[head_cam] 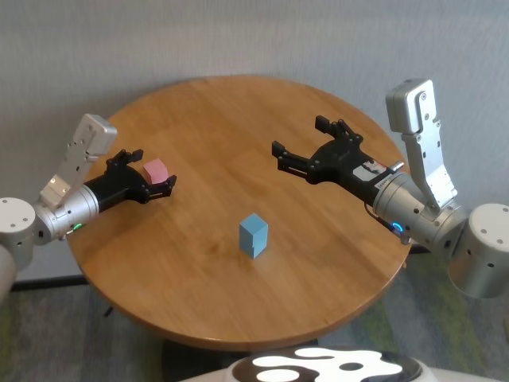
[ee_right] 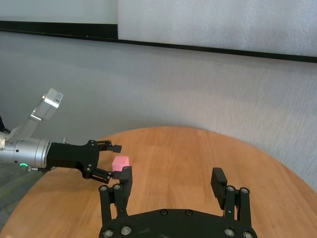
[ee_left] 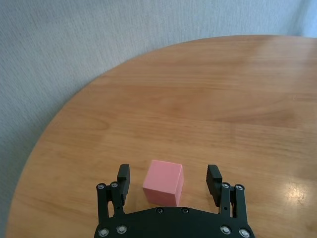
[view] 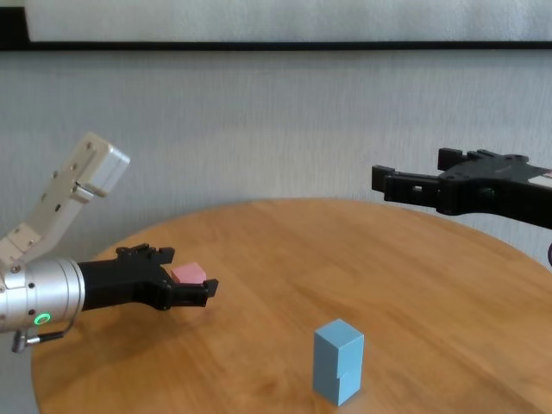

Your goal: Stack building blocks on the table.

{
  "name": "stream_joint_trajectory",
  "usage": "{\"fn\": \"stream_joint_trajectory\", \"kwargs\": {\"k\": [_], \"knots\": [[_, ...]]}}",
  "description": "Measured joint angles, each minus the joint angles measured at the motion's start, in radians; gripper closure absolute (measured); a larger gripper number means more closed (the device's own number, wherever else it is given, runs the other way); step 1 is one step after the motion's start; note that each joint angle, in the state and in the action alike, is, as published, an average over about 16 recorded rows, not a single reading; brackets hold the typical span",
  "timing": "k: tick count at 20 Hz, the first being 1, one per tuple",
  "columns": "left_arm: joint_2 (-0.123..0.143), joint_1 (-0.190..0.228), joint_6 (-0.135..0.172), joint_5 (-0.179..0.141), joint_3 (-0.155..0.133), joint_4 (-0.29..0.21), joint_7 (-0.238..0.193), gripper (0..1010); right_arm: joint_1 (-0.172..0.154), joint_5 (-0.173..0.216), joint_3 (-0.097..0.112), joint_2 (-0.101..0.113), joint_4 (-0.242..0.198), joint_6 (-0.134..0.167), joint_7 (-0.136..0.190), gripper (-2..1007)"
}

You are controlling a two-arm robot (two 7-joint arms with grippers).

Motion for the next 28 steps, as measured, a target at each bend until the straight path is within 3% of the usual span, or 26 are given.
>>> {"fn": "stream_joint_trajectory", "kwargs": {"k": [5, 10, 14, 22, 28], "knots": [[-0.019, -0.028, -0.022, -0.002, -0.014, 0.071, -0.021, 8, 0.0, 0.0, 0.0, 0.0, 0.0, 0.0, 0.0, 0], [-0.028, -0.031, -0.022, -0.004, -0.029, 0.09, -0.037, 8, 0.0, 0.0, 0.0, 0.0, 0.0, 0.0, 0.0, 0], [-0.027, -0.014, -0.003, -0.011, -0.042, 0.068, -0.045, 8, 0.0, 0.0, 0.0, 0.0, 0.0, 0.0, 0.0, 0], [-0.012, 0.033, 0.063, -0.023, -0.057, -0.012, -0.056, 8, 0.0, 0.0, 0.0, 0.0, 0.0, 0.0, 0.0, -1], [-0.007, 0.046, 0.084, -0.029, -0.06, -0.03, -0.058, 8, 0.0, 0.0, 0.0, 0.0, 0.0, 0.0, 0.0, 0]]}}
